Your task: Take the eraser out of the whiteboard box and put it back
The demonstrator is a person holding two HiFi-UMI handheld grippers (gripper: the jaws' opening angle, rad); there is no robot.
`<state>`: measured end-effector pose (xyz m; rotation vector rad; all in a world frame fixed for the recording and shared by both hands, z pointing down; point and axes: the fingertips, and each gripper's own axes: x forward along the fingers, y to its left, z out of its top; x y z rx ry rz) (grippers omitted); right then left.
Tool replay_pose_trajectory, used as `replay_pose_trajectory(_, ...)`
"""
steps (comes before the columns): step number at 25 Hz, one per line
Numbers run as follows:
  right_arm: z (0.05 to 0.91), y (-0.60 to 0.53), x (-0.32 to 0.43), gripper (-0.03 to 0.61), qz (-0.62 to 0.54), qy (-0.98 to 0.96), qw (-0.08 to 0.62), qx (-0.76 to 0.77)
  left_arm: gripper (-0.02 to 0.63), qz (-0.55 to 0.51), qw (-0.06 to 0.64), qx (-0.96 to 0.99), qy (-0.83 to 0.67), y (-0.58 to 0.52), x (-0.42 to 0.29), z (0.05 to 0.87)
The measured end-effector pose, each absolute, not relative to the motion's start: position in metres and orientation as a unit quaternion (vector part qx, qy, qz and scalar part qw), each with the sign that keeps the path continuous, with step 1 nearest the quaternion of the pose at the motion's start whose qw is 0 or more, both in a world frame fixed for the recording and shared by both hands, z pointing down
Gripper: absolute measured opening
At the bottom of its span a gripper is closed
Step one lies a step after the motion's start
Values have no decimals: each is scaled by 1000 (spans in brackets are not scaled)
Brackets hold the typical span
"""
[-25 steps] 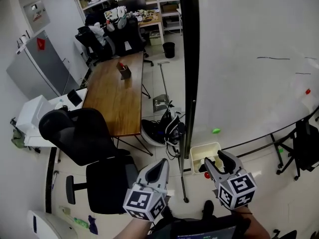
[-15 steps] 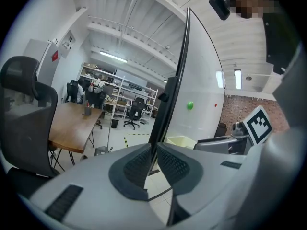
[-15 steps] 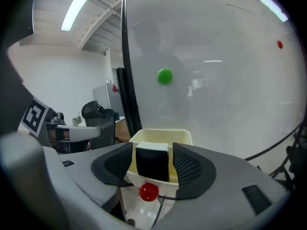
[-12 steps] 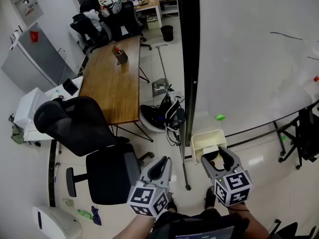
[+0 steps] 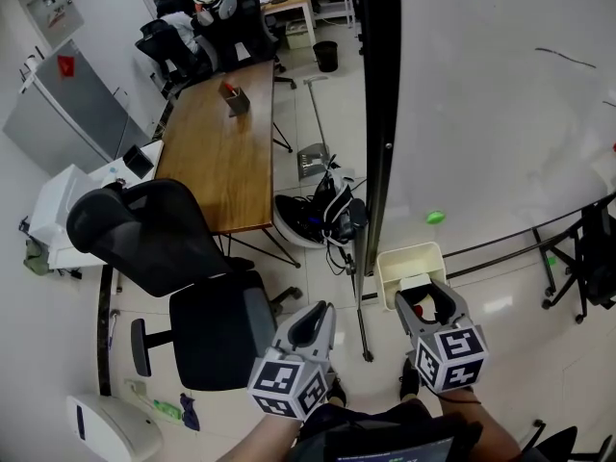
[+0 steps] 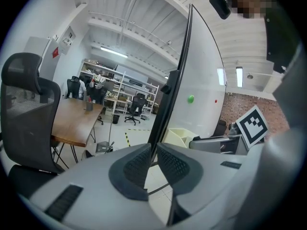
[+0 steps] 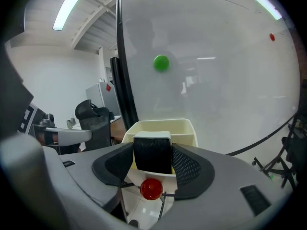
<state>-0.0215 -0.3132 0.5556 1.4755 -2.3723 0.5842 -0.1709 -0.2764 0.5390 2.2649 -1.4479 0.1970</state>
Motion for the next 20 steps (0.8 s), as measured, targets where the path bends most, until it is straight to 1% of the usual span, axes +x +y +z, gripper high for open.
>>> replay_pose_trajectory(1,556,-314,-20,272,204,-821,143,514,75,72,222,820,-523,-276,-170,539)
replay_pose_trajectory(13,553,-315,-20,265,215,-819,130,516,75,67,215,825,-519,-275,-170,531)
replay_pose_trajectory(17,528,-309,-24,264,207,-826,111,512,75,57,195,833,-515,-275,-171,507)
replay_pose_trajectory(20,496,-302,-25,263,195,-831,81,515,75,33,179,840,-511,-274,-175,481)
